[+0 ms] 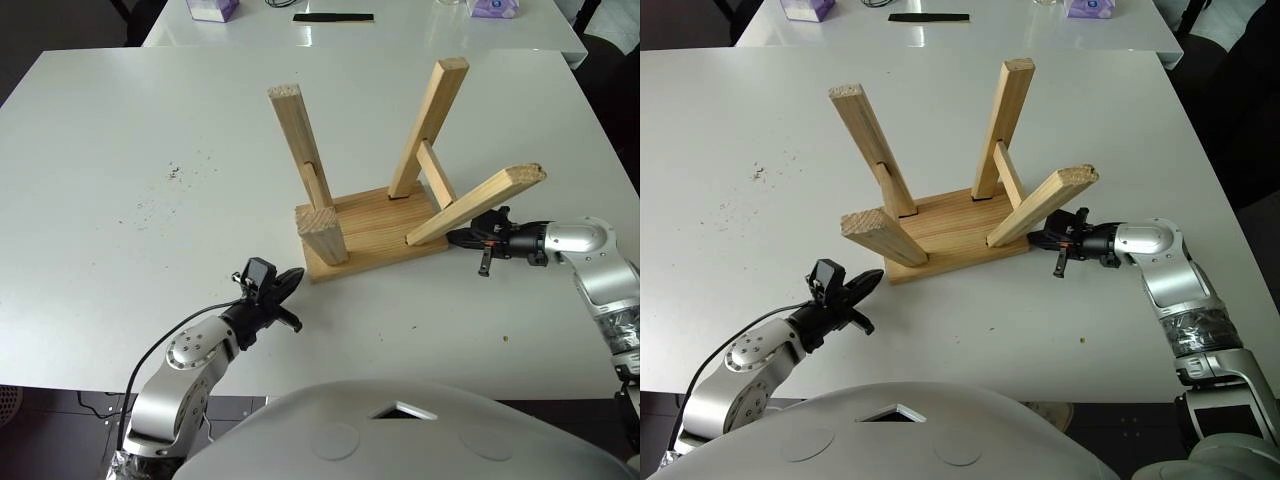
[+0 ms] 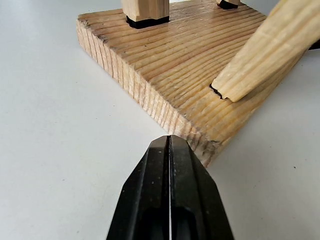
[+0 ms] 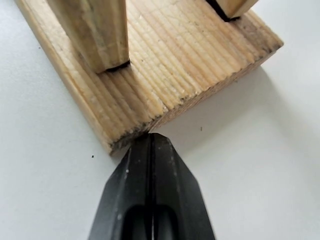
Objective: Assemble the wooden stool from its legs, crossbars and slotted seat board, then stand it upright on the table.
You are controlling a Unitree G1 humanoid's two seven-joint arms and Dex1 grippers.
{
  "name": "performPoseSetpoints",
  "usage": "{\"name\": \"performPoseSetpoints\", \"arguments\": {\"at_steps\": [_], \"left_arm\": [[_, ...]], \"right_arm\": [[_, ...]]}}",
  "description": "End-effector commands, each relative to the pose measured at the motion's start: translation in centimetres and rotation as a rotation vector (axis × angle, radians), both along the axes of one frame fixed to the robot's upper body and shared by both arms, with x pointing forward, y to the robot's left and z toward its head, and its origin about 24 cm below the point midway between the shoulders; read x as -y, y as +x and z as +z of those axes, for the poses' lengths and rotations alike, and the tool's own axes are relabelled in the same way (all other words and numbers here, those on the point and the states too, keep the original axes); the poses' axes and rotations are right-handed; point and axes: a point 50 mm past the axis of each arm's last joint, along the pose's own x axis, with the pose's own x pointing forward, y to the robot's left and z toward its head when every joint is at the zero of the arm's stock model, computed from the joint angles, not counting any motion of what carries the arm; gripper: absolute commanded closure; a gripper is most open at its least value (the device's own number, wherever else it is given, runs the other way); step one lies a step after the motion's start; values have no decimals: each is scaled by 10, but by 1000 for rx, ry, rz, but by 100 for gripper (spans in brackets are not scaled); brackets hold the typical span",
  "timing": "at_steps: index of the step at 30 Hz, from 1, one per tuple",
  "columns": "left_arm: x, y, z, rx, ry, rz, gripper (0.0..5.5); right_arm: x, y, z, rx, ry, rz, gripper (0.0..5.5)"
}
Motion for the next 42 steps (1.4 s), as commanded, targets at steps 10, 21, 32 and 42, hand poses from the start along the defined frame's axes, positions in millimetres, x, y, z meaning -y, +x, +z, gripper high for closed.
{"name": "performPoseSetpoints", "arguments": {"at_steps": [10,21,32,42], "left_arm": [[-32,27,-1,35,99,-24,547],[-48,44,-7,56,137,-14,547],[-56,52,-8,71,149,-14,547],[-65,51,-3,109,171,57,547]], "right_arm": [[-37,-9,-7,2,83,29,550],[-58,-4,-16,21,139,10,550],[-60,-1,-21,45,137,-17,550],[-58,8,-18,85,141,-64,550]]}}
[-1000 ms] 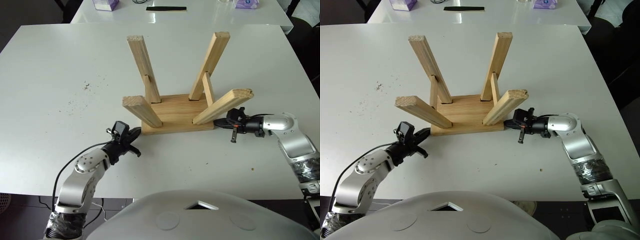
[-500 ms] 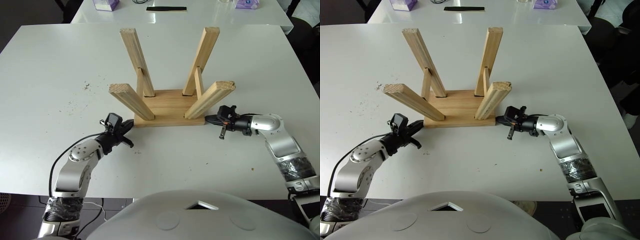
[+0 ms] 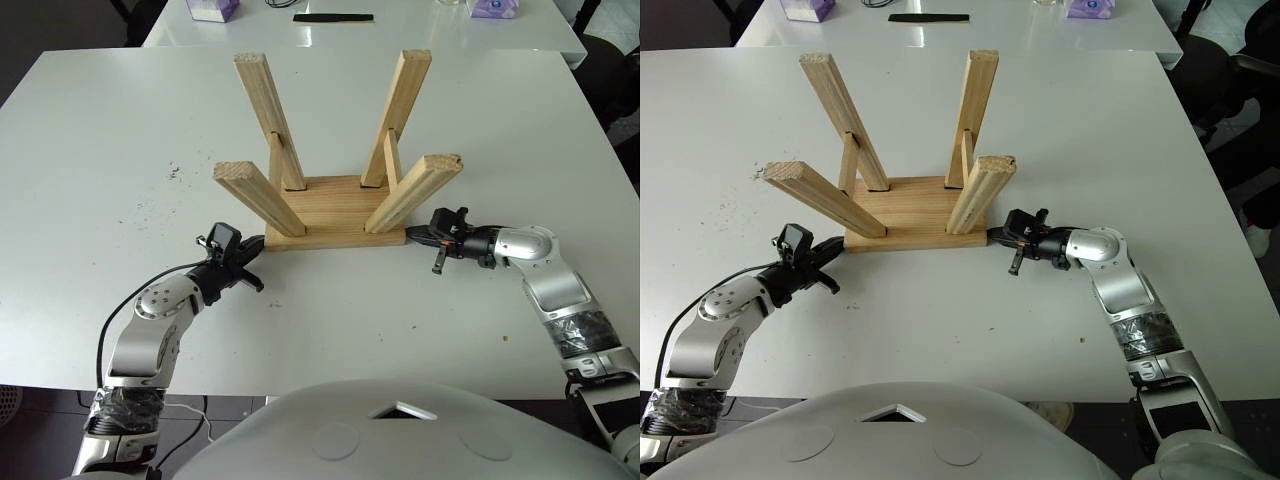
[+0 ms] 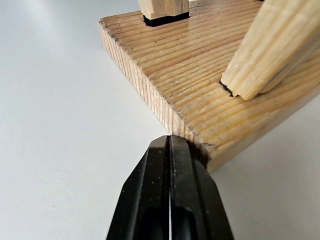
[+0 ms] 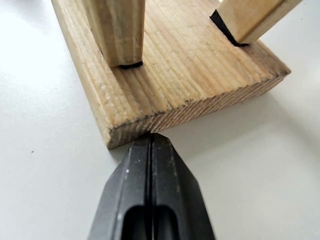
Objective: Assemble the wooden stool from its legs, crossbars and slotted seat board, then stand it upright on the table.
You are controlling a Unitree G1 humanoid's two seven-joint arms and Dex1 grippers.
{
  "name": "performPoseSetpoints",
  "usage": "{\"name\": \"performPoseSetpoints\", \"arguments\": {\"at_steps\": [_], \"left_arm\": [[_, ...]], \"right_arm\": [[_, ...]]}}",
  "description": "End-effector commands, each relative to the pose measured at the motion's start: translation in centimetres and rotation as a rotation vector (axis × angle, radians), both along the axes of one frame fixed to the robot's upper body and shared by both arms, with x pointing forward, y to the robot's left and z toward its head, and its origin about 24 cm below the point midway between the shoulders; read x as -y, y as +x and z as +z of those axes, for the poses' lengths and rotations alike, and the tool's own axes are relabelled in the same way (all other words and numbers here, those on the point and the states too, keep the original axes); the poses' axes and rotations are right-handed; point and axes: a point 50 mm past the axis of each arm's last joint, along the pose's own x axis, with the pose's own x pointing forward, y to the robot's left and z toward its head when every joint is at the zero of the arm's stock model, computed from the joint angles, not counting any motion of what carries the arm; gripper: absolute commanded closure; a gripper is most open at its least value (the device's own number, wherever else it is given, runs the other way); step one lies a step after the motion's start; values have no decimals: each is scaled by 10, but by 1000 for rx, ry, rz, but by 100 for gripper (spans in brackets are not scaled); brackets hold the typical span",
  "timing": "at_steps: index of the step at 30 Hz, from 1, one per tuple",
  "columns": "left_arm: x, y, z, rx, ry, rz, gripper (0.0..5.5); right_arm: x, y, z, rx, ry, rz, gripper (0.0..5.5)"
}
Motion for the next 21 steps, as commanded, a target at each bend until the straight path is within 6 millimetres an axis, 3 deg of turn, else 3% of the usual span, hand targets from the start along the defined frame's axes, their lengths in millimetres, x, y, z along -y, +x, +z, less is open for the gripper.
{"name": "performPoseSetpoints", "arguments": {"at_steps": [1,12,17,21], "left_arm": [[-7,-3,4,19,12,48,547],[-45,-32,28,161,50,419,547],[-70,-19,25,233,145,697,547],[-78,-3,21,241,160,918,547]], "right_arm": [[0,5,3,9,17,-39,550],[43,30,32,144,85,-353,550],[38,50,41,206,191,-534,550],[30,71,42,278,218,-743,550]]}}
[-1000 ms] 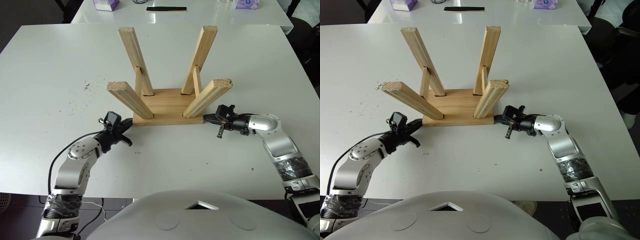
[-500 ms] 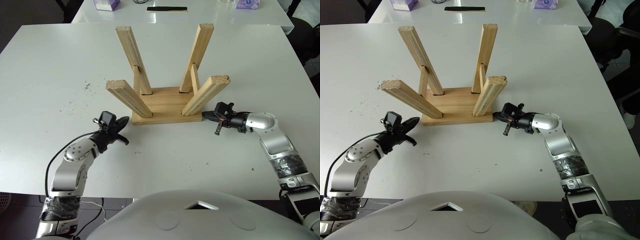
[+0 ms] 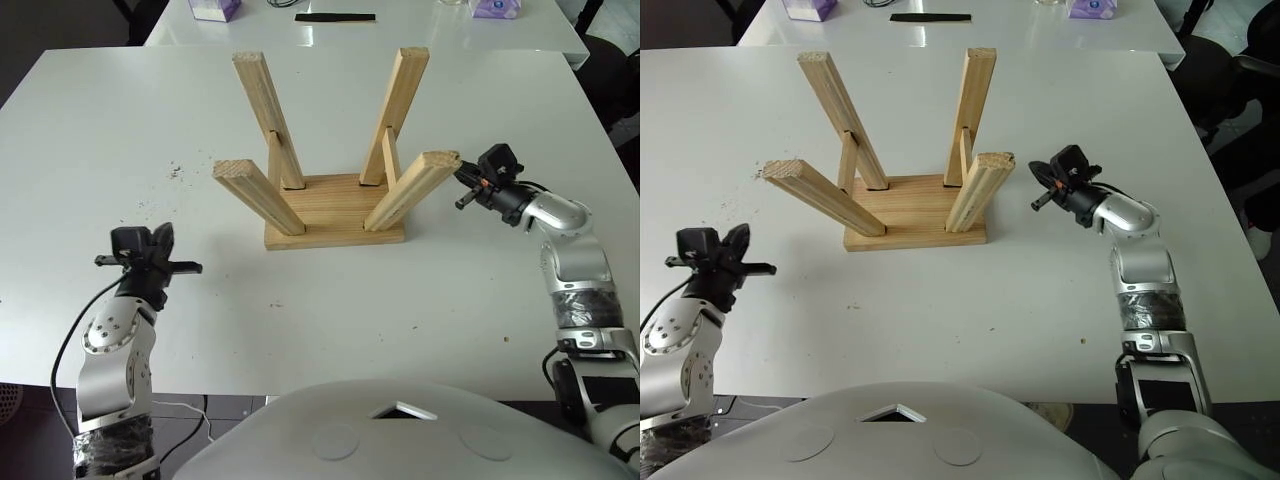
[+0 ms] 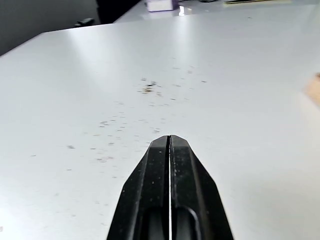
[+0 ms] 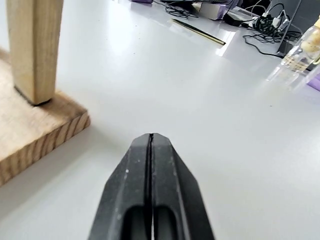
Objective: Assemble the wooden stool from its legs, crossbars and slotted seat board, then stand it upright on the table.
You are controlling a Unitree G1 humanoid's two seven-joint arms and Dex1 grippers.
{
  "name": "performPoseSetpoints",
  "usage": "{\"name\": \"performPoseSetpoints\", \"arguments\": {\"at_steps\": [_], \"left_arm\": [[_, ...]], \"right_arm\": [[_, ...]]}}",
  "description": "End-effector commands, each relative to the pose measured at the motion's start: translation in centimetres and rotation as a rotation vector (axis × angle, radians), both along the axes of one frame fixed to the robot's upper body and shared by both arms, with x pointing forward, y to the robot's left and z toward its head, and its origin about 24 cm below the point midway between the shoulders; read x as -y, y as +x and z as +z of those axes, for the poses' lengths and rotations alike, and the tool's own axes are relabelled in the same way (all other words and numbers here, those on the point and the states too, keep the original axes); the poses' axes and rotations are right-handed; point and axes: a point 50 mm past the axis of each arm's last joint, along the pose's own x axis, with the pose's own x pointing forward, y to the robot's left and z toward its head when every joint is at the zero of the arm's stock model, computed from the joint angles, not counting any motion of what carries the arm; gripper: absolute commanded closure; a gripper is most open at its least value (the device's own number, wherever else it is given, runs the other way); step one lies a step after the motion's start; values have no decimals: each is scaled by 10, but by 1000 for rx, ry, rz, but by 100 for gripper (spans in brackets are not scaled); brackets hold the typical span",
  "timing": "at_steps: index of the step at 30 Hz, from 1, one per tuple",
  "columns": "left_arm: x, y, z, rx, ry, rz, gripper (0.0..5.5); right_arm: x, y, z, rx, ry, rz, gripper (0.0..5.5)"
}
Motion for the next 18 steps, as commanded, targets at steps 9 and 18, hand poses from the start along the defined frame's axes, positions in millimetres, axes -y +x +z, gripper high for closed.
{"name": "performPoseSetpoints", "arguments": {"at_steps": [9,18], "left_arm": [[19,51,2,126,-39,298,547],[39,79,25,277,63,334,547]], "right_arm": [[-20,56,25,290,-27,-525,550],[-56,83,58,459,-14,-536,550]]}}
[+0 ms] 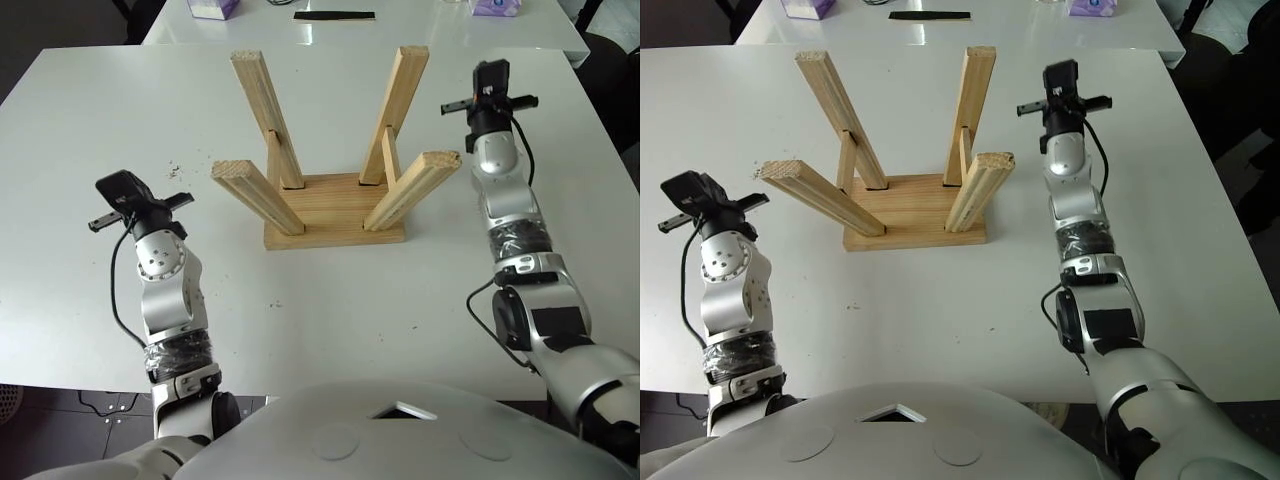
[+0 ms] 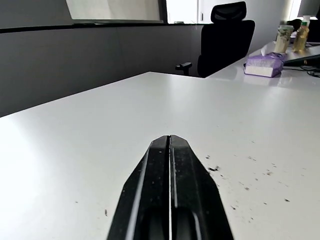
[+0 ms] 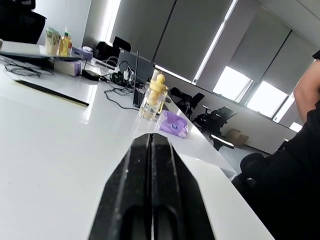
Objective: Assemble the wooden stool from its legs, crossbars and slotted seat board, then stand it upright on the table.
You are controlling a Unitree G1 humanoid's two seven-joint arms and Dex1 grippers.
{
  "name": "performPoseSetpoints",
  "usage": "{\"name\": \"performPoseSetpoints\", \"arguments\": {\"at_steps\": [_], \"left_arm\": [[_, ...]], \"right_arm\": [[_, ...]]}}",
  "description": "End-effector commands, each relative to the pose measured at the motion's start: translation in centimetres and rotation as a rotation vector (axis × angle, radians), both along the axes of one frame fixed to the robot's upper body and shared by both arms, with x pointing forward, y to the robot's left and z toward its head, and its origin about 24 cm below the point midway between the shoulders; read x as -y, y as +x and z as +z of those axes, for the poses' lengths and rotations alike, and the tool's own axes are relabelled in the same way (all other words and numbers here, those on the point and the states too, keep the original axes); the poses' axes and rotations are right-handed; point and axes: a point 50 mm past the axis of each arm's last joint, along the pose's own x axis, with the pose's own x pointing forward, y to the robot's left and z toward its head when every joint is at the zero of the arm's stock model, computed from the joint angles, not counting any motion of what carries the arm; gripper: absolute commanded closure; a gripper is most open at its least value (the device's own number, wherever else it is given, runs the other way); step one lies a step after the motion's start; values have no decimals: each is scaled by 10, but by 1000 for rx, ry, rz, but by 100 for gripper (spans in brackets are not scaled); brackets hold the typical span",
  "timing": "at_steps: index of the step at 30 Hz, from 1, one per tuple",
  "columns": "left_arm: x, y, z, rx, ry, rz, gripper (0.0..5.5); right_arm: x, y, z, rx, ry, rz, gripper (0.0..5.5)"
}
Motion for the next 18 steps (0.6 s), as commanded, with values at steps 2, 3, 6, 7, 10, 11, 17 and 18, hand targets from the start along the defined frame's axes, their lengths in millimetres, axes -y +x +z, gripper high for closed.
{"name": "performPoseSetpoints", "arguments": {"at_steps": [2,3,6,7,10,11,17,18], "left_arm": [[23,9,12,116,-10,-116,547],[25,9,16,142,-3,-123,547],[26,5,26,167,32,-95,547],[25,2,29,168,51,-84,547],[20,-1,32,150,56,-48,547],[20,1,32,142,44,-53,547],[26,9,25,68,-52,-138,547],[28,11,24,62,-60,-148,547]], "right_arm": [[-13,5,6,8,103,-12,550],[-15,4,4,3,119,-11,550],[-19,-3,7,40,109,7,550],[-20,-6,10,62,92,7,550],[-18,-11,17,87,107,-25,550],[-17,-12,18,91,122,-41,550],[-8,-13,13,34,180,-185,550],[-9,-12,13,26,167,-192,550]]}}
